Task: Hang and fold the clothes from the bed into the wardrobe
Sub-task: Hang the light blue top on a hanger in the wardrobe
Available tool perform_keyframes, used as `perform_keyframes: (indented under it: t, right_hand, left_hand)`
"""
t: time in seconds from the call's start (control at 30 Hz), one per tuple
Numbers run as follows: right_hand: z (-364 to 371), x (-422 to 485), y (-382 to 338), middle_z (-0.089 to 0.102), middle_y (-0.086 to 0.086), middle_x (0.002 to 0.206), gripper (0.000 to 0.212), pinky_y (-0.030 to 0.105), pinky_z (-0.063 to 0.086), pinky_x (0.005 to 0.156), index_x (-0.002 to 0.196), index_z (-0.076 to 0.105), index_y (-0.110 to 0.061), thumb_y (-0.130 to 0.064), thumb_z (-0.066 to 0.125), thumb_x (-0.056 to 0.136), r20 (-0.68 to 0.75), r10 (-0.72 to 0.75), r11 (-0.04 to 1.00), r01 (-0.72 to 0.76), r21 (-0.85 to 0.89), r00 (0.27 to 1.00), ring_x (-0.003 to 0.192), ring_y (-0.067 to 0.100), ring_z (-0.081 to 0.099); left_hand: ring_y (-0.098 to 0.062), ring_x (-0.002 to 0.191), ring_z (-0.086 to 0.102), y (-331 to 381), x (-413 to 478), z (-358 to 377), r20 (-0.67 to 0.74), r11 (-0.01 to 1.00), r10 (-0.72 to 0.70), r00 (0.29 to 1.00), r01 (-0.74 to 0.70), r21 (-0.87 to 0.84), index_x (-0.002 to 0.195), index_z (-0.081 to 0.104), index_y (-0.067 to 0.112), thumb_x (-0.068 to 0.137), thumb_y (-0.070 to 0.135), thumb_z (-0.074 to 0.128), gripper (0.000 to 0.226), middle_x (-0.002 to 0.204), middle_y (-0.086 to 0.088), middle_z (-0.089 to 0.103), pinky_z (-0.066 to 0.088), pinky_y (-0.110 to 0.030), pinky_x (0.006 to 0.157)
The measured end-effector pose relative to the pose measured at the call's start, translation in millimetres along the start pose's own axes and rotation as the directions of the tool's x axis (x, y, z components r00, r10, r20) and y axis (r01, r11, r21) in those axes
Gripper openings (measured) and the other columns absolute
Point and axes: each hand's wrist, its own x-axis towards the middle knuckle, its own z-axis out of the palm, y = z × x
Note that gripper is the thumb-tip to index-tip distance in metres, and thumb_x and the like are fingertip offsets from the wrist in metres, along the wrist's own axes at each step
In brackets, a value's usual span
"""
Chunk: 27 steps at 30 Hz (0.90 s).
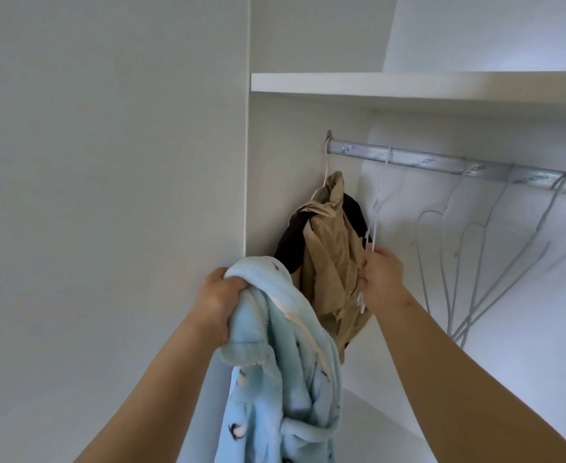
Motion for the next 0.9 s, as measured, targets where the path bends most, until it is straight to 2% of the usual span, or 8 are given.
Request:
perform_keyframes:
  t: [0.1, 0.2, 0.33, 0.5, 0.6, 0.77, 0.83, 0.9]
  right_hand:
    - [-1.1, -12.8, -9.6, 0.041, -0.001, 0.061, 0.023, 0.021, 0.026, 0.042, 0.096, 0.059, -0.024, -0.008, 0.041, 0.096, 0.007, -0.049, 0.999, 0.049, 0.012, 0.999, 0.048, 0.009, 0.029]
    - [-4.7, -30.0, -13.9, 0.042, -0.001, 0.059, 0.026, 0.017, 0.026, 0.037, 0.09, 0.061, -0.027, -0.007, 0.043, 0.095, 0.018, -0.078, 0.997, 0.078, 0.018, 0.997, 0.043, 0.007, 0.03]
    - [-14.7, -59.2, -0.8, 0.042, -0.002, 0.057, 0.021, 0.015, 0.026, 0.033, 0.089, 0.063, -0.019, -0.008, 0.047, 0.093, 0.014, -0.078, 0.995, 0.077, 0.058, 0.997, 0.035, 0.003, 0.03]
    - [-23.7, -104.4, 33.8, 0.04, -0.004, 0.048, 0.02, 0.016, 0.025, 0.033, 0.079, 0.063, -0.015, -0.005, 0.05, 0.091, -0.04, -0.084, 0.991, 0.088, 0.099, 0.996, 0.035, 0.003, 0.03]
    - [-30.6, -130.0, 54.0, 0.042, -0.007, 0.045, 0.019, 0.016, 0.026, 0.033, 0.081, 0.063, -0.018, -0.005, 0.052, 0.09, -0.082, -0.071, 0.988, 0.082, 0.132, 0.994, 0.034, 0.003, 0.03]
    - [-46.6, -167.7, 86.9, 0.038, -0.009, 0.04, 0.027, 0.016, 0.026, 0.035, 0.076, 0.058, -0.019, 0.005, 0.05, 0.085, -0.144, -0.06, 0.995, 0.07, 0.068, 0.988, 0.034, 0.005, 0.028]
    - [-54.3, -185.6, 101.1, 0.042, -0.01, 0.04, 0.028, 0.016, 0.032, 0.036, 0.074, 0.056, -0.017, 0.009, 0.049, 0.083, -0.131, -0.06, 0.998, 0.064, 0.025, 0.99, 0.035, 0.005, 0.033]
    - [-60.6, -200.9, 108.6, 0.05, -0.01, 0.045, 0.025, 0.015, 0.04, 0.042, 0.085, 0.057, -0.016, 0.008, 0.052, 0.083, -0.055, -0.04, 0.999, 0.04, 0.016, 0.998, 0.041, 0.005, 0.043]
  left_hand:
    - [-0.03, 0.091, 0.06, -0.9, -3.4, -0.8, 0.015, 1.0, -0.008, 1.0, 0.007, 0.013, 0.104, 0.056, 0.012, 0.09, 0.014, 0.055, 0.014, 0.1, -0.013, 0.063, 0.05, -0.04, 0.073]
    - [-0.031, 0.091, 0.06, -3.9, -6.4, -5.1, 0.024, 1.0, -0.016, 1.0, 0.016, 0.022, 0.105, 0.056, 0.012, 0.089, 0.015, 0.055, 0.016, 0.1, -0.014, 0.063, 0.051, -0.041, 0.074]
    - [-0.033, 0.097, 0.059, -11.3, -13.5, -14.3, 0.042, 0.998, -0.03, 0.999, 0.027, 0.053, 0.112, 0.057, 0.013, 0.089, 0.02, 0.056, 0.023, 0.104, -0.013, 0.063, 0.051, -0.05, 0.086]
    - [-0.029, 0.091, 0.06, -22.3, -19.8, -33.1, 0.054, 0.998, -0.027, 0.998, 0.024, 0.06, 0.102, 0.058, 0.016, 0.088, 0.018, 0.057, 0.014, 0.098, -0.01, 0.063, 0.05, -0.042, 0.074]
    - [-0.031, 0.093, 0.059, -30.7, -25.2, -41.4, 0.069, 0.996, -0.052, 0.996, 0.046, 0.082, 0.098, 0.058, 0.018, 0.087, 0.021, 0.059, 0.011, 0.098, -0.01, 0.063, 0.05, -0.045, 0.08]
    - [-0.03, 0.091, 0.058, -46.1, -34.1, -52.9, 0.111, 0.988, -0.085, 0.99, 0.07, 0.135, 0.084, 0.056, 0.023, 0.086, 0.022, 0.059, 0.004, 0.095, -0.009, 0.062, 0.05, -0.046, 0.082]
    - [-0.03, 0.091, 0.058, -54.2, -36.8, -55.8, 0.129, 0.985, -0.096, 0.987, 0.075, 0.156, 0.085, 0.056, 0.023, 0.086, 0.023, 0.06, 0.004, 0.095, -0.008, 0.062, 0.05, -0.047, 0.083]
    - [-0.029, 0.09, 0.058, -62.4, -40.9, -55.4, 0.155, 0.982, -0.104, 0.982, 0.077, 0.17, 0.09, 0.056, 0.021, 0.086, 0.024, 0.06, 0.006, 0.094, -0.008, 0.062, 0.05, -0.047, 0.082]
